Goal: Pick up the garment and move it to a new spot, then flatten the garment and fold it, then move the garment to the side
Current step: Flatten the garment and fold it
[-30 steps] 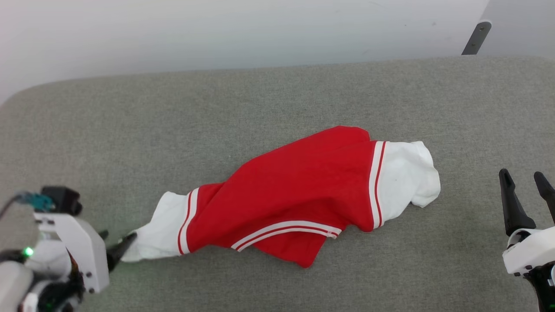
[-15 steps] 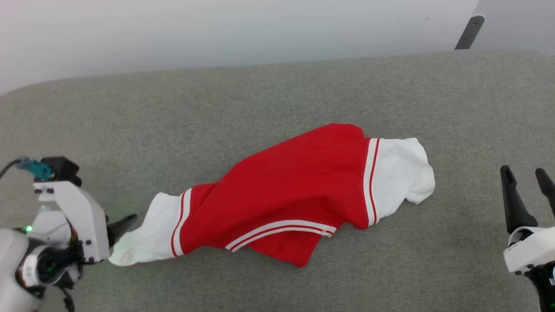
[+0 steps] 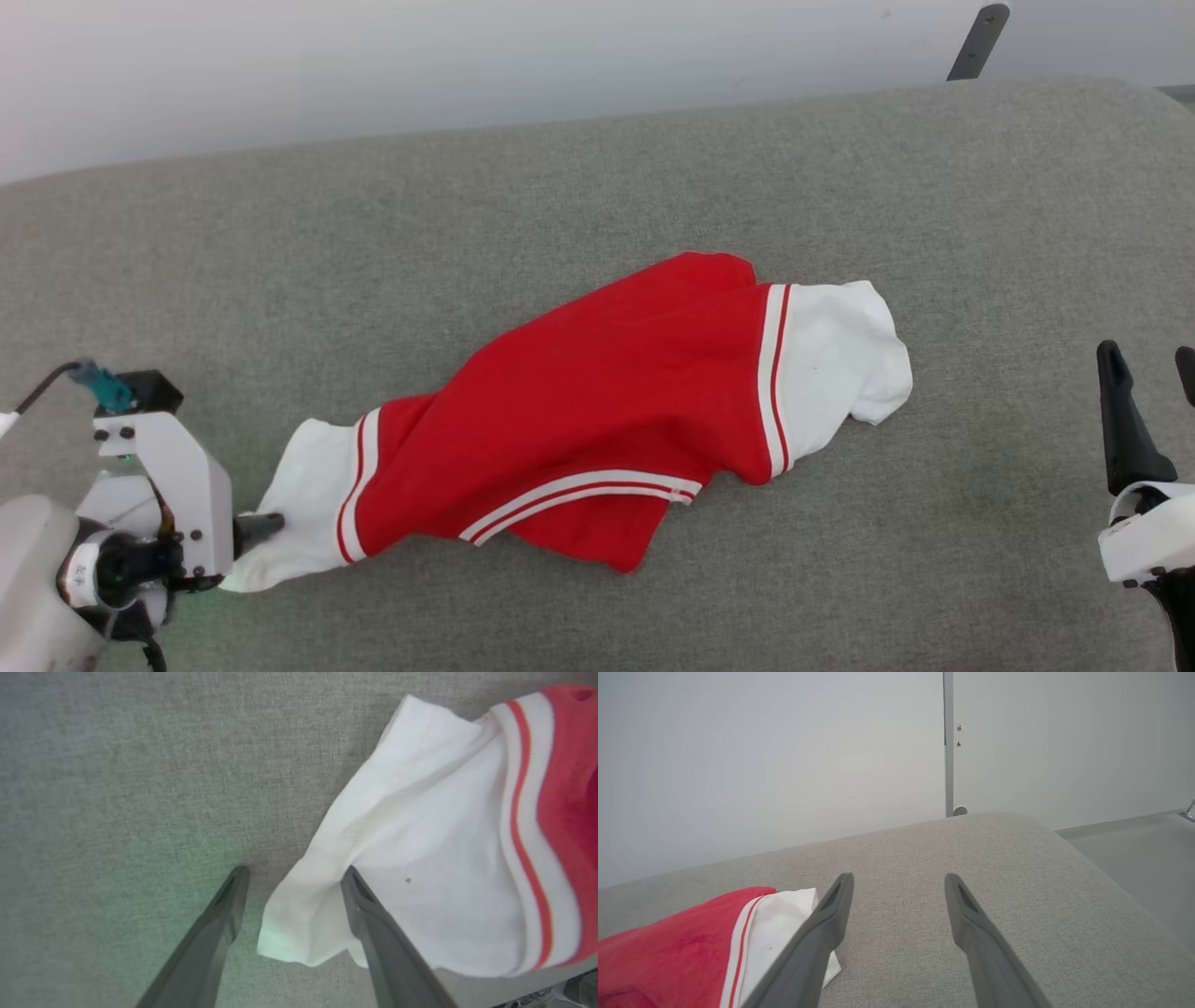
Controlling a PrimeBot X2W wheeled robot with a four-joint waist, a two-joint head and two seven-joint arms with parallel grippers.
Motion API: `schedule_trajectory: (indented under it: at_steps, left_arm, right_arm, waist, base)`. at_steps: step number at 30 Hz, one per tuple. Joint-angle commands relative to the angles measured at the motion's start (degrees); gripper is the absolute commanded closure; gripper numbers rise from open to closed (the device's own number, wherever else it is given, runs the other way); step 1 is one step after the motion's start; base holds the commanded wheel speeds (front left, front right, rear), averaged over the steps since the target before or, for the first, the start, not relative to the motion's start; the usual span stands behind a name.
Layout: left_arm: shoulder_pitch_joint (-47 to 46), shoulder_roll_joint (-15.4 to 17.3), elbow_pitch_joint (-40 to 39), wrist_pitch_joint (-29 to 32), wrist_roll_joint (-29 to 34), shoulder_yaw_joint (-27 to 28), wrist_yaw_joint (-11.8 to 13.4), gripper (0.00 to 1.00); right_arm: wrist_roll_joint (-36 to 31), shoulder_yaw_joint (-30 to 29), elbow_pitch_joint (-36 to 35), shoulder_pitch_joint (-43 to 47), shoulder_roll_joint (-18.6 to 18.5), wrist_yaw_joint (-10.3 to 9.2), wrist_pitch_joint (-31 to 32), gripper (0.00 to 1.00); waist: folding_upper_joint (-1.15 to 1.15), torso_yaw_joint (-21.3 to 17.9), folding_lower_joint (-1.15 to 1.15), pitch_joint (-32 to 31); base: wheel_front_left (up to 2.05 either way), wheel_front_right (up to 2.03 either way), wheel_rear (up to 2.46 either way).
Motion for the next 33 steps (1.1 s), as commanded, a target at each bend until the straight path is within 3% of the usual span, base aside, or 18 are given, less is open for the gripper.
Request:
schedule_trajectory:
  at_steps: [1, 7, 8, 9, 10, 20, 27, 33]
  left_arm:
    - [-0.4, -0.6, 1.4, -0.2, 0.0, -0.1, -0.4, 0.0]
    - [-0.3, -2.8, 6.5, 0.0, -1.7, -0.1, -1.3, 0.0]
    - [-0.1, -3.5, 7.1, 0.8, -2.6, -0.1, -1.4, 0.29]
    - [0.0, -4.0, 7.4, 1.3, -3.0, -0.2, -2.0, 0.69]
    - [-0.2, -4.4, 7.6, 1.2, -3.3, 0.0, -2.2, 1.0]
    - [-3.1, -5.7, 8.4, 0.1, -2.8, -0.4, -4.1, 1.0]
    - [-6.0, -7.6, 7.4, -1.5, -1.6, -1.1, -5.3, 1.0]
    - [-8.3, -9.5, 7.1, -2.2, -0.6, -2.2, -6.2, 1.0]
  right_arm:
    - [-0.2, -0.4, -0.4, 0.3, 0.2, -0.04, 0.2, 0.0]
    - [-0.3, -1.0, -0.9, -0.1, 0.2, -0.04, 0.9, 0.0]
    - [-0.2, -1.0, -1.0, -0.2, 0.1, -0.04, 1.2, 0.0]
    - [0.2, -0.6, -1.1, -0.3, -0.1, -0.04, 1.6, 0.0]
    - [0.7, 0.1, -1.2, -0.5, -0.3, -0.04, 2.2, 0.0]
    - [6.3, 7.4, 2.3, -5.6, -7.9, -0.04, 14.8, 0.0]
    - [11.7, 13.3, 11.2, -13.4, -13.7, -0.02, 23.1, 0.0]
    - [15.8, 18.4, 18.7, -18.8, -15.9, -0.01, 26.7, 0.0]
  waist:
    - [0.0, -0.1, 0.0, 0.3]
    - [0.0, -0.1, 0.0, 1.0]
    - [0.0, -0.1, 0.0, 1.1]
    - [0.0, 0.0, 0.0, 1.2]
    - [0.0, 0.1, 0.0, 1.3]
    - [0.0, 1.5, 0.0, 3.0]
    - [0.0, 4.2, 0.0, 5.2]
    - [0.0, 6.5, 0.0, 7.5]
  base:
    - [0.0, 0.0, 0.0]
    - [0.0, 0.0, 0.0]
    - [0.0, 0.0, 0.0]
    - [0.0, 0.0, 0.0]
    - [0.0, 0.0, 0.0]
    - [0.0, 0.0, 0.0]
    - [0.0, 0.0, 0.0]
    - [0.0, 0.0, 0.0]
